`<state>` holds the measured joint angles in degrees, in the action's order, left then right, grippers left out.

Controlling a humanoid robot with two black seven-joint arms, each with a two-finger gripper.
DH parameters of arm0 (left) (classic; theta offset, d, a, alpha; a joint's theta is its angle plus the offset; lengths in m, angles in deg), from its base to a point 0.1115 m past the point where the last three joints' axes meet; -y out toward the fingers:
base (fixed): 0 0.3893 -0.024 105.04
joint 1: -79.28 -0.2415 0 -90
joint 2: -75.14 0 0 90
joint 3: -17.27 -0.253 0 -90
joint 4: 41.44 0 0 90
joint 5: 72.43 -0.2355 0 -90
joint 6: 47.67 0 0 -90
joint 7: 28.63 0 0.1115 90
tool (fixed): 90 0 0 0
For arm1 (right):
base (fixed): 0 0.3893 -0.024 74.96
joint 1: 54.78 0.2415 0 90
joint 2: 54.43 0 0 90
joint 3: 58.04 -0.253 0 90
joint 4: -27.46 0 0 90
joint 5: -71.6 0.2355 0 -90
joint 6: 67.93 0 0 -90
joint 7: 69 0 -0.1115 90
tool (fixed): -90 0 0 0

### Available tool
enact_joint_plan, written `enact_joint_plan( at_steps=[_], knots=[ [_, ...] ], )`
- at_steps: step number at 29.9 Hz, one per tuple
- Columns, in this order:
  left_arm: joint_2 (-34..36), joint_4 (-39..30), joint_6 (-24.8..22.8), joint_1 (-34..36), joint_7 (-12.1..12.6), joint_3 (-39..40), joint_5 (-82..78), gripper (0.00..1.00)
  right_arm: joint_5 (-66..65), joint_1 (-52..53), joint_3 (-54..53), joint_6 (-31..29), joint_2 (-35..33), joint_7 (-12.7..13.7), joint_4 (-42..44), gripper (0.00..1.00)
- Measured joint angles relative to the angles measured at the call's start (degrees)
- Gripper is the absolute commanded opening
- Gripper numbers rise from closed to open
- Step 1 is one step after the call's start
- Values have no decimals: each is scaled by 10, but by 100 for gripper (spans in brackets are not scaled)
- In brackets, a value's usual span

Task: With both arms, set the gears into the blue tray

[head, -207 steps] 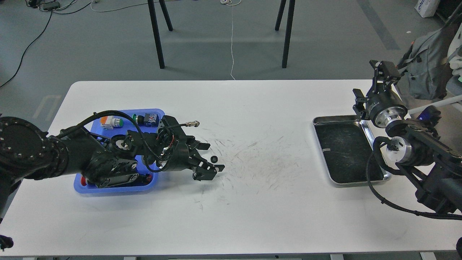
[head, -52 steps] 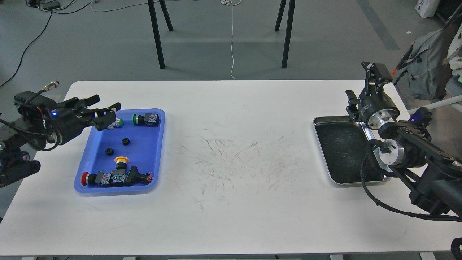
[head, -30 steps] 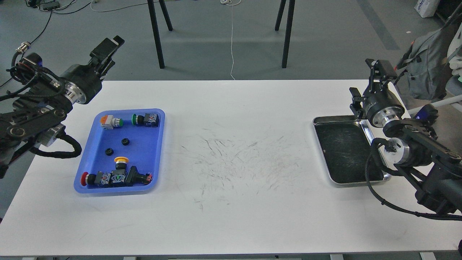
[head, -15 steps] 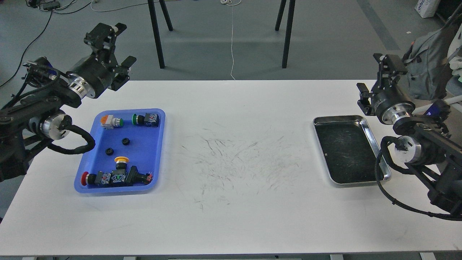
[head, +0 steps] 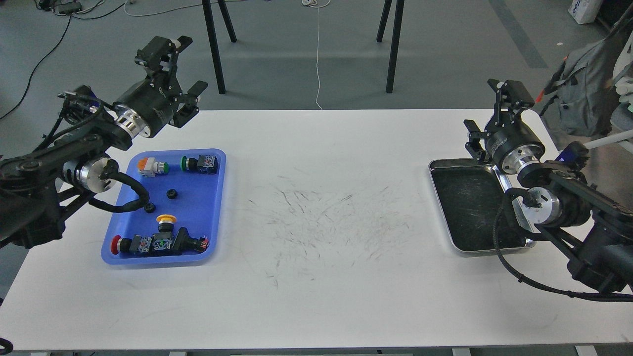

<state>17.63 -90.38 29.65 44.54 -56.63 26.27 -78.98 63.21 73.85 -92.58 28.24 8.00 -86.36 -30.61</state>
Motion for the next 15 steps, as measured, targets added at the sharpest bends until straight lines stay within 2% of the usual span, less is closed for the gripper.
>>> enact_joint_plan(
  at_steps=[15],
  knots=[
    [-16, 6, -8, 2, 0, 31, 7, 100, 49, 18, 1, -4, -3, 1, 0, 99]
  ],
)
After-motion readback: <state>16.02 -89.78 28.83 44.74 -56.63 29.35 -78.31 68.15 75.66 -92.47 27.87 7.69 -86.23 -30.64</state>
